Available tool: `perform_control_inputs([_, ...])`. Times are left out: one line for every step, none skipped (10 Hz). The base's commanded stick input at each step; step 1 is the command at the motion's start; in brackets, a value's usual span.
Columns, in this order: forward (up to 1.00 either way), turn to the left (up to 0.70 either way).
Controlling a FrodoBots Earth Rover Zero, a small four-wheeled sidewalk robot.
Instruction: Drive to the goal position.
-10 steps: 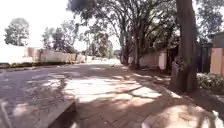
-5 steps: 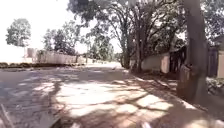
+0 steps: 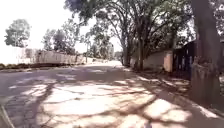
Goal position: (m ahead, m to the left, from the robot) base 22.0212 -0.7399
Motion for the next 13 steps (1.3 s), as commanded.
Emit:
perform_control_inputs([0.85,0.00])
perform_control_inputs([0.85,0.00])
perform_control_inputs([0.85,0.00])
perform_control_inputs([0.85,0.00])
perform_control_inputs([0.85,0.00])
perform_control_inputs([0.85,0.00])
perform_control_inputs([0.85,0.00])
perform_control_inputs([0.85,0.00])
perform_control_inputs([0.85,0.00])
perform_control_inputs([0.78,0.00])
perform_control_inputs([0.71,0.00])
perform_control_inputs([0.70,0.00])
perform_control_inputs([0.70,0.00])
